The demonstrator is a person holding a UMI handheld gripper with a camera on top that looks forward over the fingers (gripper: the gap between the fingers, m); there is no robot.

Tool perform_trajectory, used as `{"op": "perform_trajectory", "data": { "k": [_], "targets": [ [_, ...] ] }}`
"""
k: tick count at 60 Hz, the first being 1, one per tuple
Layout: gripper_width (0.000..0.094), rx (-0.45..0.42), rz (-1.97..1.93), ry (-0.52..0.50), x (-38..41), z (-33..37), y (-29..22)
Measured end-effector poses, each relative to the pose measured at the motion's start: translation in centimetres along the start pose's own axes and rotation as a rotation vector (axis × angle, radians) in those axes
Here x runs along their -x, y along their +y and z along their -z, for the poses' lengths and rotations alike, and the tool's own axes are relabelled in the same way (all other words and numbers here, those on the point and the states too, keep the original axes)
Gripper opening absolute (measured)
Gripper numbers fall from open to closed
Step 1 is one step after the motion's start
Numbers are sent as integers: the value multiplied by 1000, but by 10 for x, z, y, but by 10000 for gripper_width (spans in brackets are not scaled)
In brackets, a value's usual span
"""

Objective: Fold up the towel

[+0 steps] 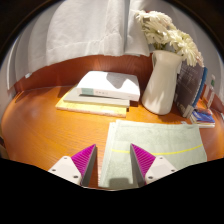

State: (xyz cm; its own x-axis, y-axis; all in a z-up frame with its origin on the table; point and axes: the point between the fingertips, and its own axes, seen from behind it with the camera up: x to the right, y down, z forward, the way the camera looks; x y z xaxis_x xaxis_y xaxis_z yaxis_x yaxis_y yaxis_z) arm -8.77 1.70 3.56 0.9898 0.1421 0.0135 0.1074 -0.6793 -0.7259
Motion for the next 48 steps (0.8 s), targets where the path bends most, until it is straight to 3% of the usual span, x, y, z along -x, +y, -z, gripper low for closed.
{"op": "perform_trajectory", "data": {
  "k": [7, 11, 12, 13, 24, 28, 36, 42, 48],
  "targets": [
    [481, -2, -7, 71, -21, -4, -17],
    [199, 4, 12, 107, -34, -1, -20],
    [78, 5, 27, 116, -37, -1, -21],
    [42, 22, 66, 101, -48, -18, -42],
    [31, 82, 123, 45, -58, -9, -48],
    [30, 59, 117, 44, -70, 8, -67],
    [31, -28, 123, 97, -141, 53, -130],
    [30, -69, 104, 152, -217, 84, -135],
    [31, -53, 110, 204, -303, 86, -131]
  ]
}}
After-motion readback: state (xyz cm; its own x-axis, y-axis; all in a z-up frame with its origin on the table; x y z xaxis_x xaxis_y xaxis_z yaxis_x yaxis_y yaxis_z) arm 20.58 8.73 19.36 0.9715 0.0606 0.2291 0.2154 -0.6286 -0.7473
